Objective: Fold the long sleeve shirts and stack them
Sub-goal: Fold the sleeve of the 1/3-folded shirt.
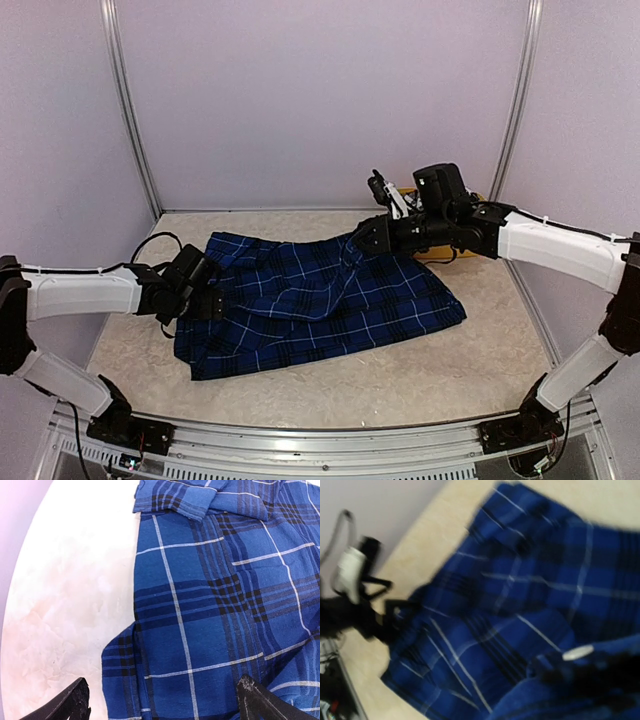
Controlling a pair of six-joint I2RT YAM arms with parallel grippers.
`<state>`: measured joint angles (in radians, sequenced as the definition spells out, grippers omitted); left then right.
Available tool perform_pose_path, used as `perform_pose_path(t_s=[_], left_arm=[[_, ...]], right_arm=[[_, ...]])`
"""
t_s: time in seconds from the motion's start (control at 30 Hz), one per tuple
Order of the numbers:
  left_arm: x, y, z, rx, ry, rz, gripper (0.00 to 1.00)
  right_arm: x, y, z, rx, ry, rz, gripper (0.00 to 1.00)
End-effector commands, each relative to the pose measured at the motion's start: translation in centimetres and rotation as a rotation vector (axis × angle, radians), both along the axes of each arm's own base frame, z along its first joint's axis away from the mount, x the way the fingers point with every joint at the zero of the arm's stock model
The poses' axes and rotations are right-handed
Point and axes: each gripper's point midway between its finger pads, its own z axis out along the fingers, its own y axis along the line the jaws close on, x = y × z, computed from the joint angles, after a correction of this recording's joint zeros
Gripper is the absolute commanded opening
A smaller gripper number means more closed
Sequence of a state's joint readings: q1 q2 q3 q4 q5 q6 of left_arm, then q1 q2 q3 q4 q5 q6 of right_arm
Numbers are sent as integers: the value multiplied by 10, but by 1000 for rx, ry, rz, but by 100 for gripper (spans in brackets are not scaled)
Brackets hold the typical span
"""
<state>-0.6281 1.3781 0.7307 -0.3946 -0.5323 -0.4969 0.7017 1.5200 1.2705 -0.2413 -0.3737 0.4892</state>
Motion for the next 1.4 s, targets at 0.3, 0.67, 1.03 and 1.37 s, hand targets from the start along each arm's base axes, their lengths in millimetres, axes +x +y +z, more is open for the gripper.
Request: perform_pose_path(t_s=[0.3, 0.67, 1.03, 1.37], left_arm=[[2, -1, 15, -59, -41, -27, 99], [3, -22, 42, -83, -130, -97, 99], [8, -32, 53, -62, -157, -118, 99], [9, -40, 51, -48, -154, -136, 99]], right_arm=[[-33, -77, -115, -134, 147, -261, 7], [-36, -110, -161, -286, 198, -383, 36], [-50, -114, -178, -204, 278, -419, 57], [-71, -112, -191, -29, 371, -422, 63]])
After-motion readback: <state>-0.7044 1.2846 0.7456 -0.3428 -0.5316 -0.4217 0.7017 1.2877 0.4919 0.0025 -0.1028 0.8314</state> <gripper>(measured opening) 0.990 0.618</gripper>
